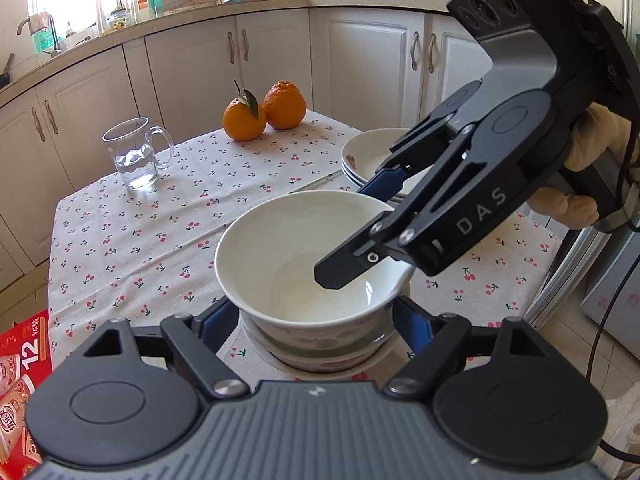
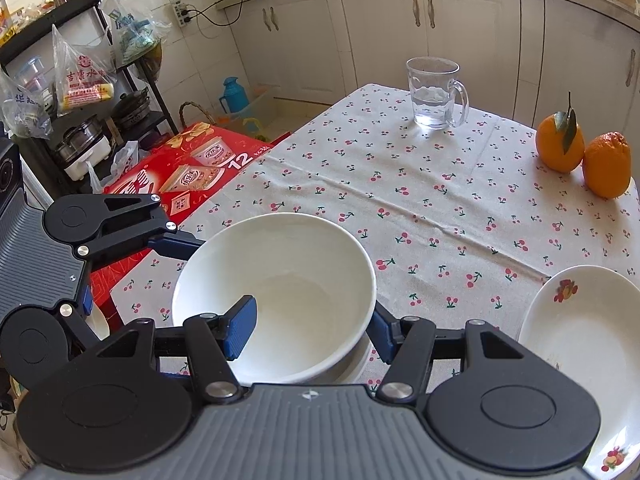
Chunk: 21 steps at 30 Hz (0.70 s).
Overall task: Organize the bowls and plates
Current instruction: 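Lift the bowl with the right tool and carry it over the bowl stack, then lower the bowl onto the bowl stack and open the right tool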
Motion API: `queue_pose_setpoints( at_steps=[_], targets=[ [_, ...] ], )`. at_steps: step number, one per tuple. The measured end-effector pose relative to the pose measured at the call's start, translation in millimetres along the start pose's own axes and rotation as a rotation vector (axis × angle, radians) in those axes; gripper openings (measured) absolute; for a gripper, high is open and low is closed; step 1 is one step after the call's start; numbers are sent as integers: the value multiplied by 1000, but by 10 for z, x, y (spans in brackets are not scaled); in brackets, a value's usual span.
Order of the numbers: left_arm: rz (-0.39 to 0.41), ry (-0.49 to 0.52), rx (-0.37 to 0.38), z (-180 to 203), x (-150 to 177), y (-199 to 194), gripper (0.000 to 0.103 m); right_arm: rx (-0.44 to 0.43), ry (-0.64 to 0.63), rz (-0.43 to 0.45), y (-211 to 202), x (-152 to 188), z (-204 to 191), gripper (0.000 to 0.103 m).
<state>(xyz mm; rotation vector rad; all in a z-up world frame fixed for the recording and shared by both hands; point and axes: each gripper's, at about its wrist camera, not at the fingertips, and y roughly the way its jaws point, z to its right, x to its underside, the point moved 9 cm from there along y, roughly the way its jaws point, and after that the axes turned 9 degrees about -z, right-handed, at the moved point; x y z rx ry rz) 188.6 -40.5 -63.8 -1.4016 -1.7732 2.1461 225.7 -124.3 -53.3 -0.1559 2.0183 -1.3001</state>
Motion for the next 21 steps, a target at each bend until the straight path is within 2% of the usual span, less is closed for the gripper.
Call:
queue_pose_setpoints(
  at_steps=[8, 11, 13, 15, 17, 21],
  targets=[
    [-8, -16, 32, -17, -2, 41, 86, 21, -11, -1, 36, 33, 1, 65],
    [-16, -17, 44, -24, 8, 53, 89, 19, -17, 1, 43, 37, -8, 68],
    [-18, -20, 49, -41, 20, 56, 91, 17, -18, 5, 42, 42, -10, 75],
    [-12, -16, 40, -51, 28, 35, 94, 32, -33, 30, 7, 39, -22, 95],
    [-8, -16, 41, -62, 38, 6, 95, 31, -49, 65, -61, 35, -51, 103],
    [-9, -26, 46, -110, 65, -68, 96, 29, -87, 102, -202, 39, -123, 103]
  ],
)
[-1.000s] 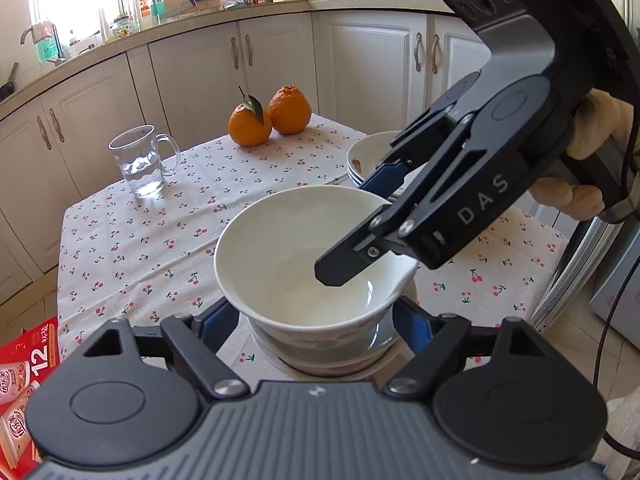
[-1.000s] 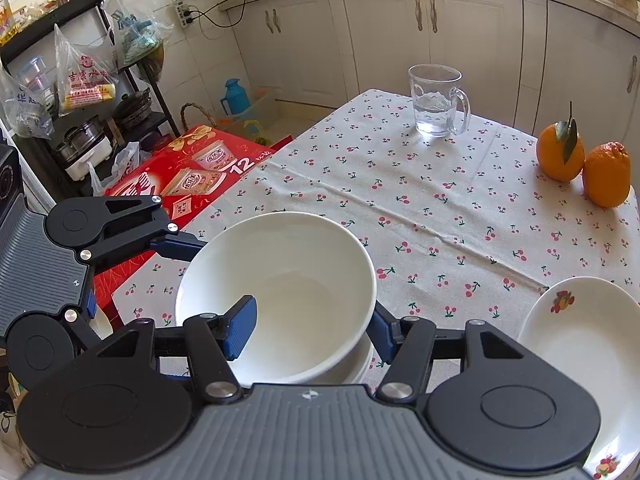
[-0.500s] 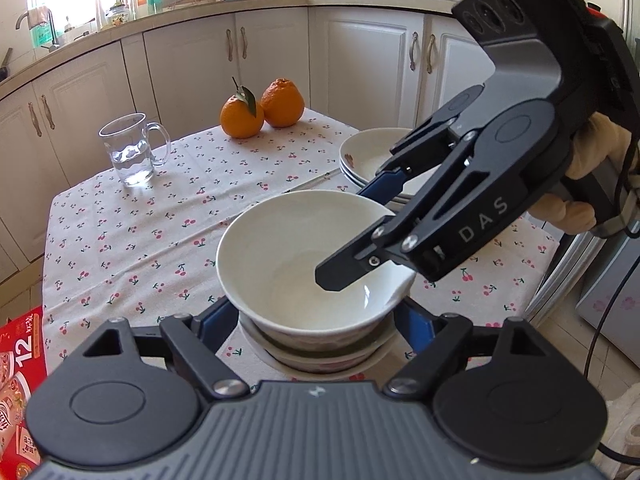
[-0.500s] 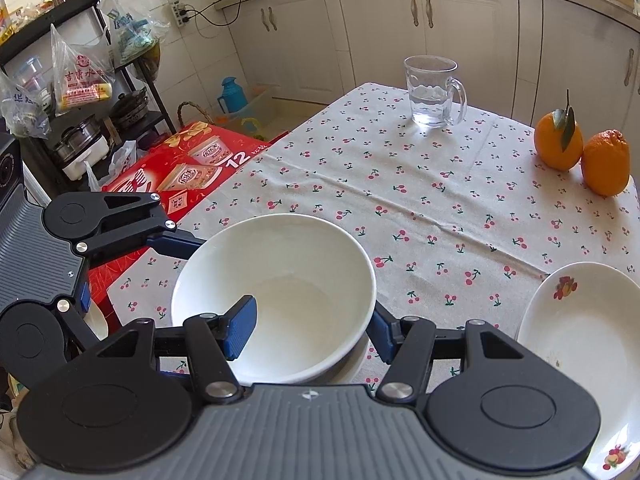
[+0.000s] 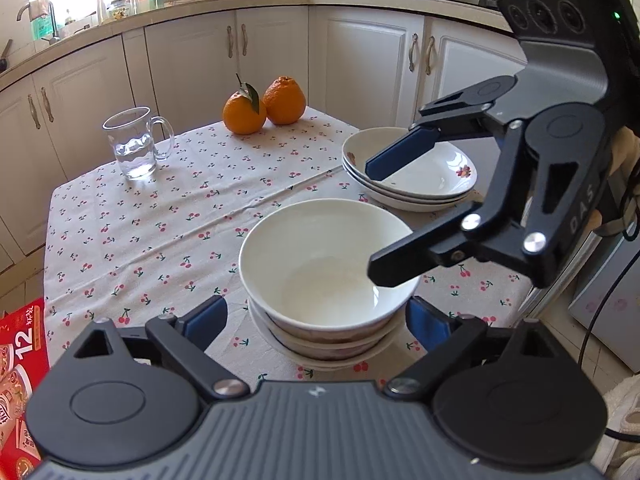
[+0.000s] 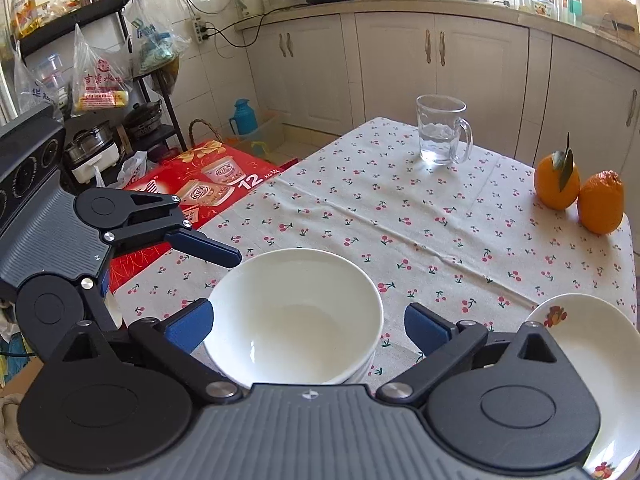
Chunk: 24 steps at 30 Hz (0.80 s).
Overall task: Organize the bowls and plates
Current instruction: 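Lower the bowl onto the bowl stack and open the right tool, then grip the bowl stack from opposite sides with both tools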
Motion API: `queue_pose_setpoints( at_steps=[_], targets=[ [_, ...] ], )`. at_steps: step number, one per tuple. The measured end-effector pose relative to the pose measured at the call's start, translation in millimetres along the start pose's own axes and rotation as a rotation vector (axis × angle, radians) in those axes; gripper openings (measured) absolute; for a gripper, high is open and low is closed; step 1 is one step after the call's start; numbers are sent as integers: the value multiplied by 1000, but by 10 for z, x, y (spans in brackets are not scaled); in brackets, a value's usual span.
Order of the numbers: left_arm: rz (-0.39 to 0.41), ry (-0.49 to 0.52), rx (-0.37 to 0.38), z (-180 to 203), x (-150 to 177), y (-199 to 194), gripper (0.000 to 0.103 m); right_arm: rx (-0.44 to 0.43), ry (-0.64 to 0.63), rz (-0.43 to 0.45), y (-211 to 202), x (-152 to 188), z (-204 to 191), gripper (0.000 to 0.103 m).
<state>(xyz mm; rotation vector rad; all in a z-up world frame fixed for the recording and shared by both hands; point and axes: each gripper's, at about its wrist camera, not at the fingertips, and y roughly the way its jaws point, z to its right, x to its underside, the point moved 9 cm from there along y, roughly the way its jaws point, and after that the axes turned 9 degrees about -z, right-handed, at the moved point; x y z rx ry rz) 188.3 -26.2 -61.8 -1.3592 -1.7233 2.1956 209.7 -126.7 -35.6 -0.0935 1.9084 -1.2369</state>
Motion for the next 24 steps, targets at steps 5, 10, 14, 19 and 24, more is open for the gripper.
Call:
queue_pose_setpoints(
  at_steps=[5, 10, 14, 19, 24],
  targets=[
    [37, -2, -4, -44, 54, -149, 98, 87, -96, 11, -122, 94, -115, 103],
    [44, 7, -39, -105, 167, -230, 99, 216, -230, -32, -141, 325, -218, 103],
    [12, -8, -73, -180, 294, -164, 99, 249, -287, -69, -99, 499, -278, 103],
    [17, -3, -43, -170, 380, -86, 99, 256, -281, -103, 0, 623, -272, 103],
    [-17, 27, 27, -87, 431, 71, 99, 228, -288, -122, 106, 691, -254, 103]
  ],
)
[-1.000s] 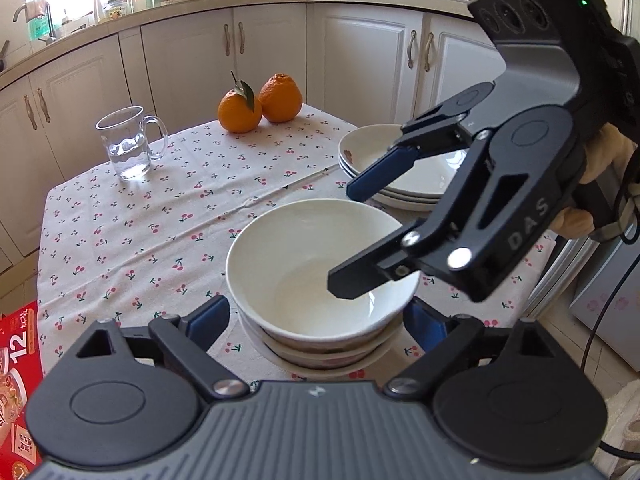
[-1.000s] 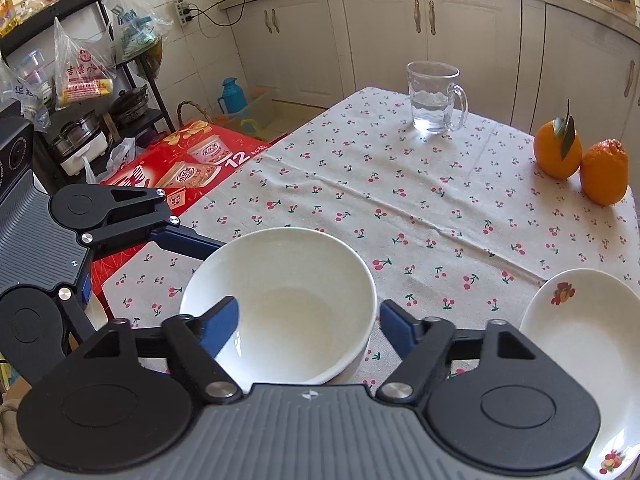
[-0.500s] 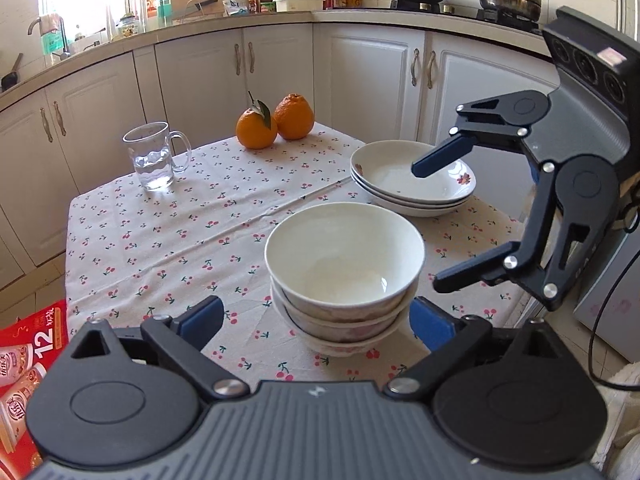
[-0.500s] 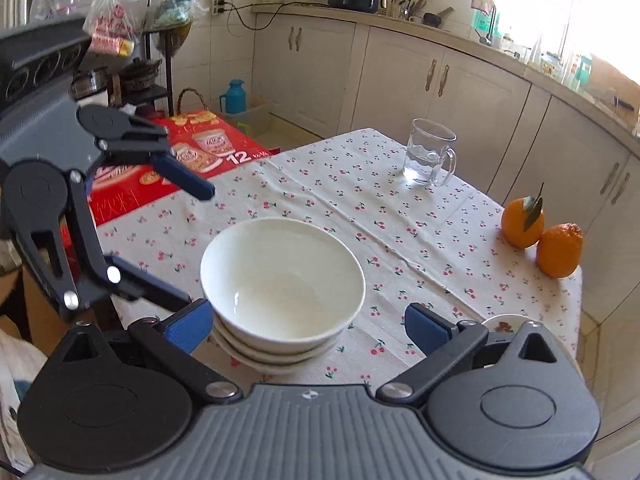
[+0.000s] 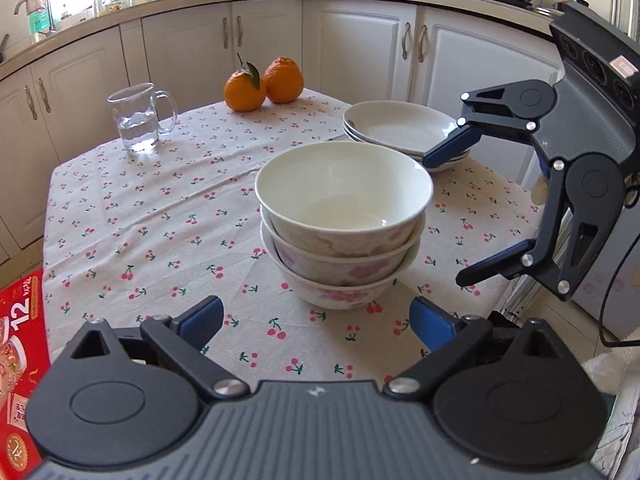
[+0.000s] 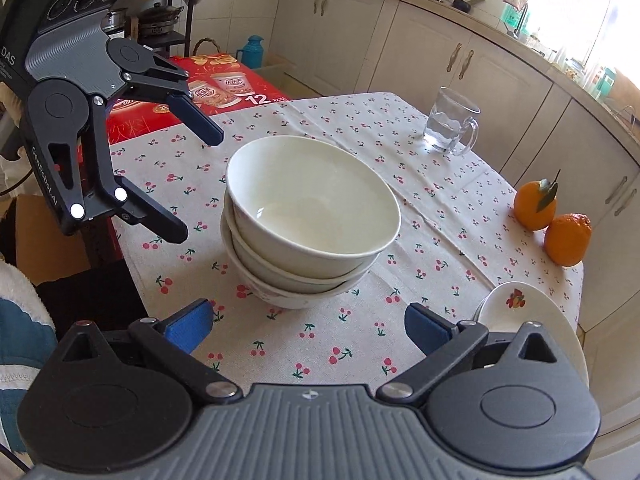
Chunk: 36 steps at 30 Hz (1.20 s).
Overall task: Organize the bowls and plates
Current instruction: 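Grip the bowl stack from opposite sides with both tools, then lift the bowl stack with both tools and carry it onto the plate stack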
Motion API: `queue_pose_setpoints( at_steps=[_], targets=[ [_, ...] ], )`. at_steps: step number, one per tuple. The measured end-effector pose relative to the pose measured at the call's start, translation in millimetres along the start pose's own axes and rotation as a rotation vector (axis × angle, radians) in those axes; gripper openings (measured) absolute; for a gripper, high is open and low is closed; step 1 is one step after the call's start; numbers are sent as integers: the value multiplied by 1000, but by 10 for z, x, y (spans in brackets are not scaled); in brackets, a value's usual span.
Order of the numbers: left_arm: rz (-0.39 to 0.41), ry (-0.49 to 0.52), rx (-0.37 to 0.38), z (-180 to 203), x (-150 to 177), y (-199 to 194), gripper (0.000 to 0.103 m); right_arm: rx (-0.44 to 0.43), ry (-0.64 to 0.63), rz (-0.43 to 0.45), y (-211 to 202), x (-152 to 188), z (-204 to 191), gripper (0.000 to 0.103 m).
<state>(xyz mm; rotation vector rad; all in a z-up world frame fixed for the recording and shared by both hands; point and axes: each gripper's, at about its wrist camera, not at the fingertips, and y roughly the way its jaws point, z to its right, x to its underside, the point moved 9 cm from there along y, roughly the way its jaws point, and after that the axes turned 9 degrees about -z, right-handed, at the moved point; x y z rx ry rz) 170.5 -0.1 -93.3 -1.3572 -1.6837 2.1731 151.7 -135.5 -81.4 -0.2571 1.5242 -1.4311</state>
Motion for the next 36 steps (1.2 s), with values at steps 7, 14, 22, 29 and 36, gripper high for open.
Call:
queue_pose_setpoints(
  at_steps=[7, 14, 22, 29, 36],
  targets=[
    [-42, 71, 22, -16, 1, 268, 99, -70, 6, -33, 265, 59, 42, 103],
    [-71, 205, 78, -6, -73, 436, 98, -157, -43, -33, 462, -35, 63, 103],
    [-84, 316, 163, 12, -149, 493, 90, -212, -131, -47, 554, -148, 90, 102],
    [-106, 361, 211, 21, -171, 532, 84, -250, -150, -52, 574, -218, 104, 95],
    [-118, 378, 247, 9, -208, 546, 81, -284, -156, -60, 597, -234, 95, 90]
  ],
)
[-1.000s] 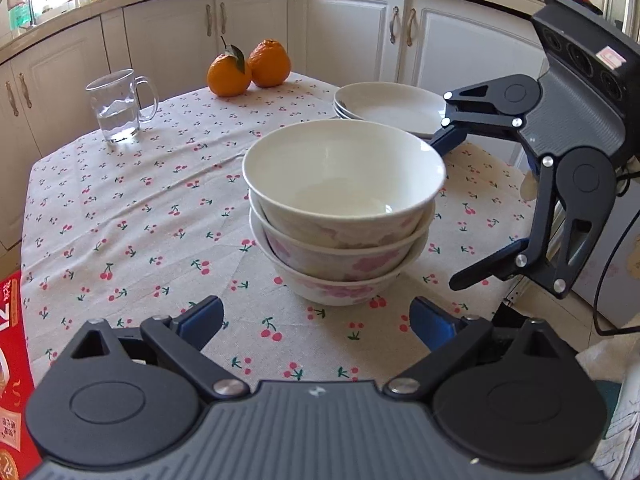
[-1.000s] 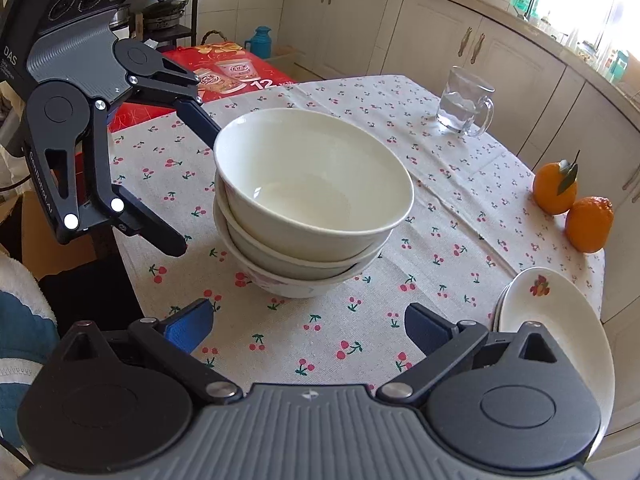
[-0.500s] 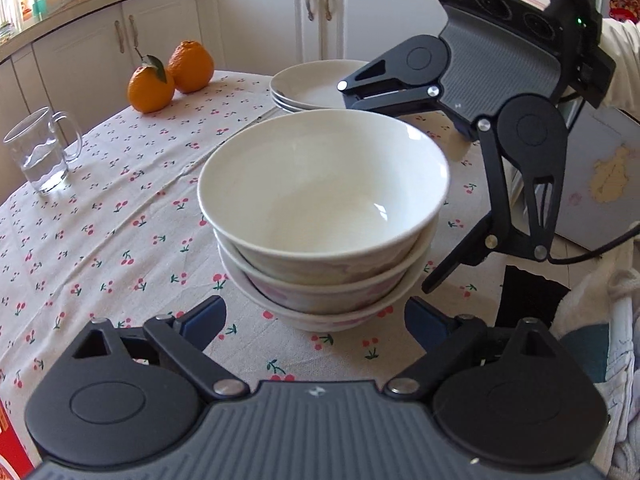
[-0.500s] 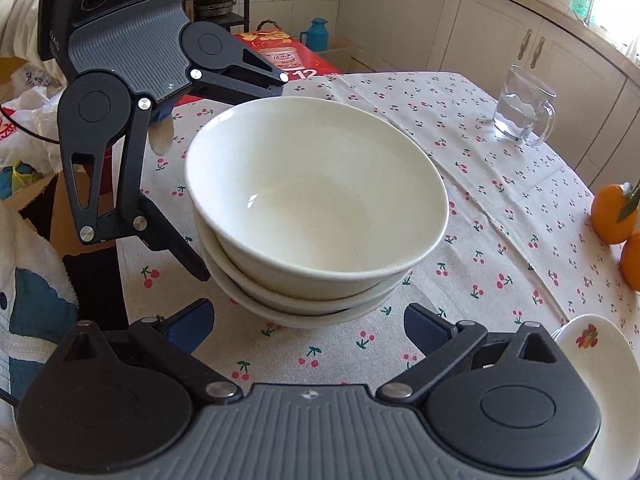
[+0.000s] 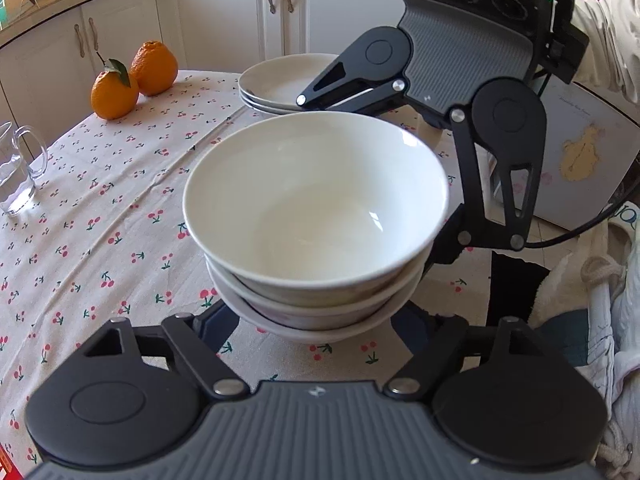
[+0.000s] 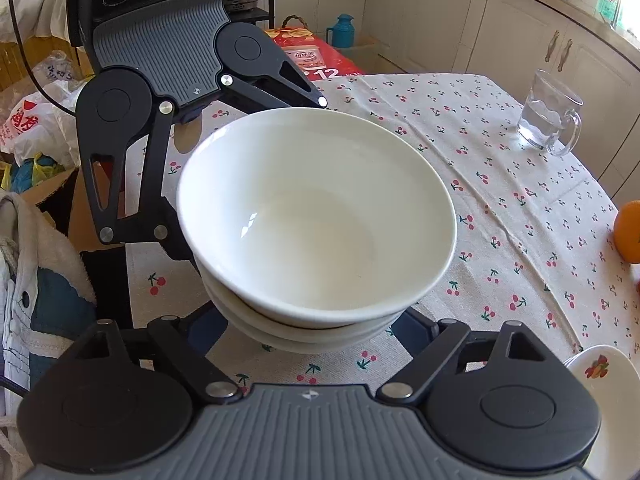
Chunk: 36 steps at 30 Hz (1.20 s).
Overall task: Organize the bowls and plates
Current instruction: 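Lift the bowl stack with both tools and carry it onto the plate stack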
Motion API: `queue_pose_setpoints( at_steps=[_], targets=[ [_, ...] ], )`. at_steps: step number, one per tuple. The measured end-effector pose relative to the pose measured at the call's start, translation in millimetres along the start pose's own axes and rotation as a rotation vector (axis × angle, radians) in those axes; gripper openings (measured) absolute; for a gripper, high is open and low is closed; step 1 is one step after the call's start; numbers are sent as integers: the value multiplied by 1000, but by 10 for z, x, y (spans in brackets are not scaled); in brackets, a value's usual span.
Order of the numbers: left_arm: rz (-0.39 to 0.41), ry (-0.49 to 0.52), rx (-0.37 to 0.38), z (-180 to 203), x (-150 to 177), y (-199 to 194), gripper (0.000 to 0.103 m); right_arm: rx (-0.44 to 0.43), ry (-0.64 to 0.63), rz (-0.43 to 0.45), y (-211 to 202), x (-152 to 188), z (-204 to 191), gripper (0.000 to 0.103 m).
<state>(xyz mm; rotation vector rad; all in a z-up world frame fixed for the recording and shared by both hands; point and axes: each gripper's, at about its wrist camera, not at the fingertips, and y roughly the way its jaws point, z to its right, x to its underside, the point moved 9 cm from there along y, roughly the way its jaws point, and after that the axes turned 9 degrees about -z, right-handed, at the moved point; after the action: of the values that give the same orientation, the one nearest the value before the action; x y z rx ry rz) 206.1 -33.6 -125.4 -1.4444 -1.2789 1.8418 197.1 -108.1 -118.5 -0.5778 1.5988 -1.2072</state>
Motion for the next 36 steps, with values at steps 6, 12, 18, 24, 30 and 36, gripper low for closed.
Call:
queue_pose_setpoints(
  at_steps=[6, 12, 18, 24, 30, 36],
  targets=[
    [-11, 16, 16, -32, -19, 9, 81, -10, -2, -8, -10, -20, -8, 88],
    [-19, 25, 23, -43, -23, 9, 81, -26, 11, -9, -20, -26, 19, 88],
    [-28, 21, 30, -56, -33, 16, 81, -36, 22, -13, -27, -25, 25, 88],
    [-25, 15, 31, -67, -34, 20, 81, -40, 30, -11, -22, -30, 32, 88],
    [-26, 15, 29, -49, -58, 7, 81, -47, 41, -12, -28, -30, 34, 87],
    [-16, 16, 19, -2, -192, -32, 81, -43, 41, -5, -121, -11, 76, 87]
  ],
)
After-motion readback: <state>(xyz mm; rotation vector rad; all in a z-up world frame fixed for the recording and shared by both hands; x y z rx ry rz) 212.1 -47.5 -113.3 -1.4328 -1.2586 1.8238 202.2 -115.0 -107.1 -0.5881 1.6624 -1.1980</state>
